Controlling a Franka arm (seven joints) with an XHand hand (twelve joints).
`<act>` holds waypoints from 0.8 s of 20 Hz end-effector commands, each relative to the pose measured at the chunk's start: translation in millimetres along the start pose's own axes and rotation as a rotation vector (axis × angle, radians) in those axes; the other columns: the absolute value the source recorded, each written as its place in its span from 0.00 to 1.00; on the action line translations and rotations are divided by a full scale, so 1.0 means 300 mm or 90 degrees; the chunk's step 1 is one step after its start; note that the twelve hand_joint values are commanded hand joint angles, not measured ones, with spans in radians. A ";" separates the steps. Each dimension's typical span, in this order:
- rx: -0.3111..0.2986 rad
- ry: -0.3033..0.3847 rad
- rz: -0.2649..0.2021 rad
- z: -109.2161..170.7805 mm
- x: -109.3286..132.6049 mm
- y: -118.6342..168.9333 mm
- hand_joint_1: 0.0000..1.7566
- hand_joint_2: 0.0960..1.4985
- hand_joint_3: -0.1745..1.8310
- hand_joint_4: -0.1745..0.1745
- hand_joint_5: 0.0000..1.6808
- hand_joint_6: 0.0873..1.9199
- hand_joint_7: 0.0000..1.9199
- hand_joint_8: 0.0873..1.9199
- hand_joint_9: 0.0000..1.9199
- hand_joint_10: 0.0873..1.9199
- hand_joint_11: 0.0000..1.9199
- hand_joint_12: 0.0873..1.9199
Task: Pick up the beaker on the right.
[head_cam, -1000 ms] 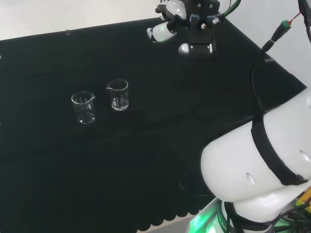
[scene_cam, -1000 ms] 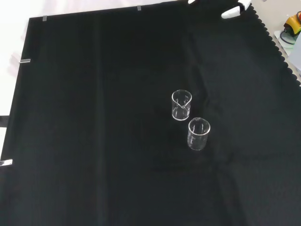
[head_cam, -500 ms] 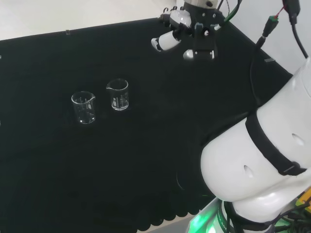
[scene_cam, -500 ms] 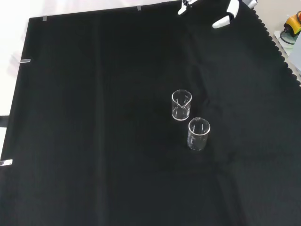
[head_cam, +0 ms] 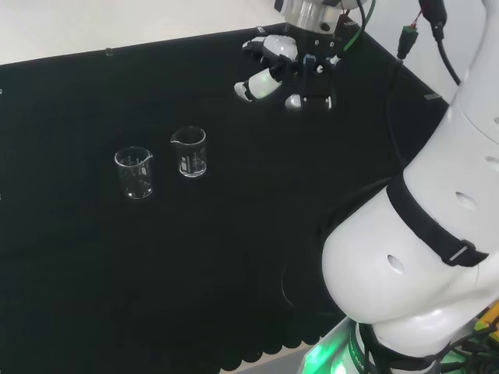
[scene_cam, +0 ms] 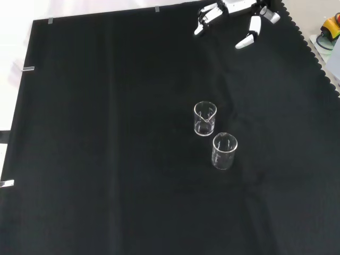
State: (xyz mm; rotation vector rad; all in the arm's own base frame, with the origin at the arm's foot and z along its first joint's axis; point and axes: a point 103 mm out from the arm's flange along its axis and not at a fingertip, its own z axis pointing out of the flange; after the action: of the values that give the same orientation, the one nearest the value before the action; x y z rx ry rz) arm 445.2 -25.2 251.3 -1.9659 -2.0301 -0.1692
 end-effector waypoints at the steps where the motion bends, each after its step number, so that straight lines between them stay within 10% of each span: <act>1: 0.012 0.040 -0.039 0.086 -0.007 0.075 0.42 0.24 0.59 0.33 0.17 0.00 0.12 0.30 0.20 0.32 0.00 0.68; 16: 0.040 0.085 -0.077 0.215 -0.054 0.179 0.43 0.22 0.61 0.33 0.17 0.00 0.13 0.31 0.21 0.32 0.00 0.71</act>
State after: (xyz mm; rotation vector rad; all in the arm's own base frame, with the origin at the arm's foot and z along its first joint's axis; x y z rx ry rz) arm 472.5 -29.2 217.1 -1.8489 -2.0602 -0.2083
